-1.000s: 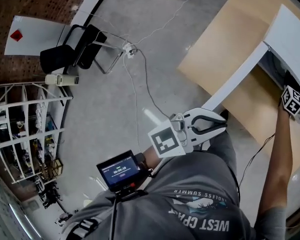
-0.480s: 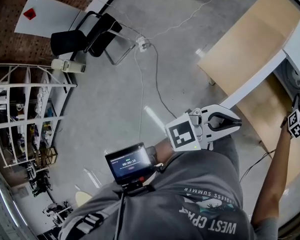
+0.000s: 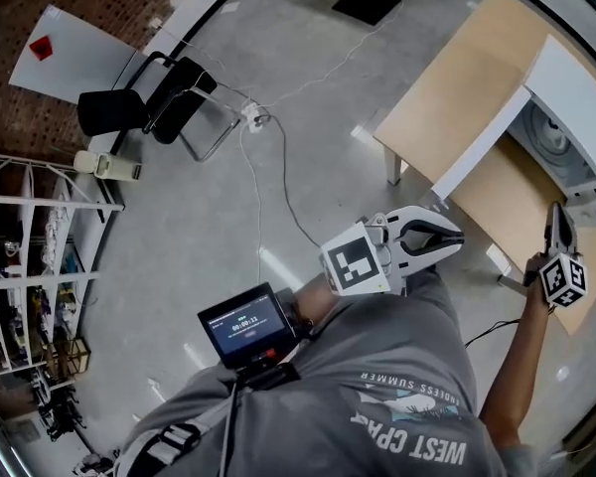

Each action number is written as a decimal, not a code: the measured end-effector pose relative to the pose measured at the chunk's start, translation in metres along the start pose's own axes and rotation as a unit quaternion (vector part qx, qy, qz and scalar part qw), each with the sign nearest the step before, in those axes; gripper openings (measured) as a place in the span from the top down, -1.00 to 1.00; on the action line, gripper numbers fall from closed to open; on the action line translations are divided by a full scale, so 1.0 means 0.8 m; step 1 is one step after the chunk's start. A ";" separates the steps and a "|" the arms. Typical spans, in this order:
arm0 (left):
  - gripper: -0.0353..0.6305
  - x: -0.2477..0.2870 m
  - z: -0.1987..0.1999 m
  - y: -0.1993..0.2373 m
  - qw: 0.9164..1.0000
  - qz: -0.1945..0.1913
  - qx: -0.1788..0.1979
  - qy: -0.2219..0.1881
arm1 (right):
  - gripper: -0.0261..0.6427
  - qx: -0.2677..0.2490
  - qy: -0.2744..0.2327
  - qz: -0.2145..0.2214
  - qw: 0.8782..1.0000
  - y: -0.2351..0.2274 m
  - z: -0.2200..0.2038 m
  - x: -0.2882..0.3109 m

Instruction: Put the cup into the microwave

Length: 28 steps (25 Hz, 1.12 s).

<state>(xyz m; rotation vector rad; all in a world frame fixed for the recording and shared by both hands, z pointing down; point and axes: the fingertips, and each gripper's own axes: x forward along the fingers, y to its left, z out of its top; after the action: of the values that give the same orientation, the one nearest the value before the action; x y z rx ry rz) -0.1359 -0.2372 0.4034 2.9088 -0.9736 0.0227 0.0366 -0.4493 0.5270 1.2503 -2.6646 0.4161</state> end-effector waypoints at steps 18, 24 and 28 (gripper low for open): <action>0.81 0.025 0.019 -0.145 0.988 -0.148 0.040 -0.012 | 0.87 -0.089 -0.006 0.117 0.989 0.235 0.076 -0.252; 0.81 0.053 0.022 -0.192 0.983 -0.182 0.033 -0.016 | 0.87 -0.090 -0.010 0.094 0.991 0.230 0.069 -0.316; 0.81 0.075 0.016 -0.233 0.979 -0.199 0.034 -0.013 | 0.87 -0.094 -0.018 0.085 0.992 0.224 0.063 -0.363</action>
<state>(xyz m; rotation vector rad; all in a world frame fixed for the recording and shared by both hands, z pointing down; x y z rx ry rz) 0.0239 -0.1256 0.3809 3.1155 -0.3830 -0.0053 0.0808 -0.1453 0.3696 0.9901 -2.7756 0.1609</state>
